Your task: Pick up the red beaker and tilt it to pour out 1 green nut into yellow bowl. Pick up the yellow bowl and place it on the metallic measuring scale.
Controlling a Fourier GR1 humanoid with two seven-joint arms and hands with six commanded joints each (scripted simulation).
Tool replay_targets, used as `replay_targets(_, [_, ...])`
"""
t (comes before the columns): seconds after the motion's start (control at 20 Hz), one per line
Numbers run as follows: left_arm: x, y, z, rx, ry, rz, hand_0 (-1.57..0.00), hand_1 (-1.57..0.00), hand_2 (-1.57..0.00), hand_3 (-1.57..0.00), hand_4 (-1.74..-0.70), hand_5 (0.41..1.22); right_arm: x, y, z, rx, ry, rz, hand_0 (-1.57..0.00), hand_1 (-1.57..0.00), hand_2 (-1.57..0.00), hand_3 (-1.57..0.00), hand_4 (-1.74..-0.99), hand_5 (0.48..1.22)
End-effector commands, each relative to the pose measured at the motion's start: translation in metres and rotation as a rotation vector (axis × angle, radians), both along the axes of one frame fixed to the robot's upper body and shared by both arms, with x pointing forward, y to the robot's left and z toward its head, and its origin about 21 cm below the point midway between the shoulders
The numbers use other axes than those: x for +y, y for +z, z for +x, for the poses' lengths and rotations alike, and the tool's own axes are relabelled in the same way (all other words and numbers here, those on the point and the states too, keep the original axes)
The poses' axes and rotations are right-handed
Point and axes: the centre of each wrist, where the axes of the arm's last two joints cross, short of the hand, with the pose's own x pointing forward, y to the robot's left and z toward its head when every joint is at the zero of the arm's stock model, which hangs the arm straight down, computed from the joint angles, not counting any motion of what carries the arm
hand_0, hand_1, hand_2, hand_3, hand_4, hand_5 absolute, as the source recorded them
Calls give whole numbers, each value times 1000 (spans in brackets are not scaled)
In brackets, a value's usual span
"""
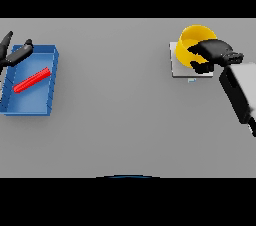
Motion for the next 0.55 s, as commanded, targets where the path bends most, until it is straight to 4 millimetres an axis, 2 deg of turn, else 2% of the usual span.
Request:
replay_targets(0.0, [1,0,-1,-5,-5,-4,1,1,1,1,-840,764,-1,-2,1,12,-14,-2,-605,-556,-470,-391,-1496,890])
replay_targets(0.1, [0,-3,0,3,-6,2,1,1,1,1,-831,754,3,-1,1,13,-6,-6,-387,-380,-300,-258,-1476,847])
replay_targets(0.2, [0,-4,-2,-2,-11,0,1,1,1,1,-834,750,0,0,0,23,7,-28,-247,-243,-192,-164,-1448,824])
replay_targets(0.5, [-3,-3,-3,-4,-10,-3,1,1,1,1,-833,760,2,-4,1,47,-7,-64,-64,-63,-50,-42,-1390,779])
